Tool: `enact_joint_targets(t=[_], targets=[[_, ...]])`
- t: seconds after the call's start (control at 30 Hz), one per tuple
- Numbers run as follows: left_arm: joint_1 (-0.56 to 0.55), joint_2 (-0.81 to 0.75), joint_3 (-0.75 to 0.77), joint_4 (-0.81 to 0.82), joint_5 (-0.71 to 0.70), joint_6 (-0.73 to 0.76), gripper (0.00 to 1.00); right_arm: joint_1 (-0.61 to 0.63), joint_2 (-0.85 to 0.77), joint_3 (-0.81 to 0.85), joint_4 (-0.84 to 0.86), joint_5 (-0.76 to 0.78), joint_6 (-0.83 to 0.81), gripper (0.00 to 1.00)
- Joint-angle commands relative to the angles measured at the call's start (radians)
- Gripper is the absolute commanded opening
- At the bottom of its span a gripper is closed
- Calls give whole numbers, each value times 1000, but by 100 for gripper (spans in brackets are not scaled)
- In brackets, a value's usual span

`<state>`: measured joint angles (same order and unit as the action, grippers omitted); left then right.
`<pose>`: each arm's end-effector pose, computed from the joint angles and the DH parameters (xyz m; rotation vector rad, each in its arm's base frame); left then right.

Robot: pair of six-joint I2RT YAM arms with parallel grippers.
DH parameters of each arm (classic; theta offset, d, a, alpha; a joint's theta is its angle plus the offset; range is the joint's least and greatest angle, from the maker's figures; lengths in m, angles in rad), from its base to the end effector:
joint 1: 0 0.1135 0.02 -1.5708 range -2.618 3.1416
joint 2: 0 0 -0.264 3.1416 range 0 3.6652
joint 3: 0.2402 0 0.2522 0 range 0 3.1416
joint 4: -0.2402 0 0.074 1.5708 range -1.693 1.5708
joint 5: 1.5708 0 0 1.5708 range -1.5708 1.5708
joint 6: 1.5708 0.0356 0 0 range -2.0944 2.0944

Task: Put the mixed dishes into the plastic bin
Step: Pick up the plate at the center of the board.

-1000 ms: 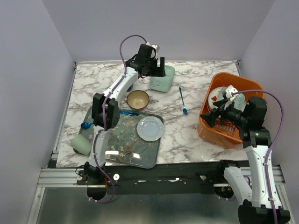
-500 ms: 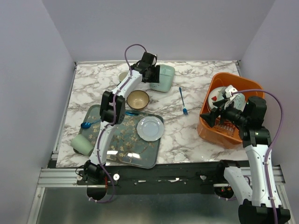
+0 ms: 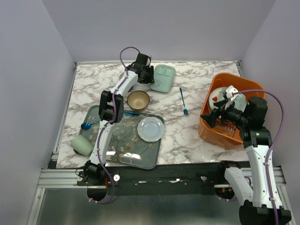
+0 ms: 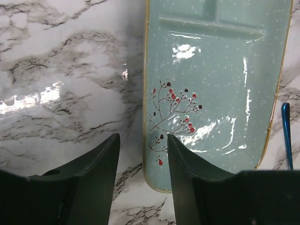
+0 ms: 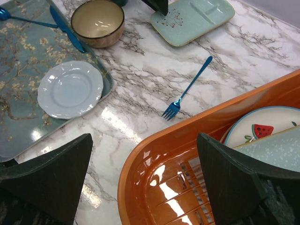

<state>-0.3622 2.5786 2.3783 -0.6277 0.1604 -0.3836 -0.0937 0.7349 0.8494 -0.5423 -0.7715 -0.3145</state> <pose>0.5301 -0.2070 0.1841 0.0506 2.4544 -0.5318 0.1529 0.0106 0.3368 -0.6806 1.7766 0.4921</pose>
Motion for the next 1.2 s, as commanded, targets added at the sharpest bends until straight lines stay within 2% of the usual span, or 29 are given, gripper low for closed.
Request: enact_joint_targets(t=[0.0,0.23,0.33,0.43,0.5,0.53,0.83,1.17], targets=[[8,51,32,46,115,-37,47,-6,1,-15,15,0,3,100],[23,71,36,77,172,-80,40,-6,3,-16,15,1,2,100],[26,77,38,88,194,-95,33,-6,4,-16,15,0,0,100],[31,78,36,95,212,-113,24,-6,4,-15,15,1,2,100],[31,77,33,102,225,-121,5,-6,1,-16,15,0,0,100],[32,74,32,103,226,-127,0,-6,1,-16,15,-2,0,100],[34,-18,-44,172,264,-166,0,-6,-2,-18,15,-3,-3,100],[34,-245,-229,351,358,-307,0,-6,-22,-24,-15,-72,-75,100]])
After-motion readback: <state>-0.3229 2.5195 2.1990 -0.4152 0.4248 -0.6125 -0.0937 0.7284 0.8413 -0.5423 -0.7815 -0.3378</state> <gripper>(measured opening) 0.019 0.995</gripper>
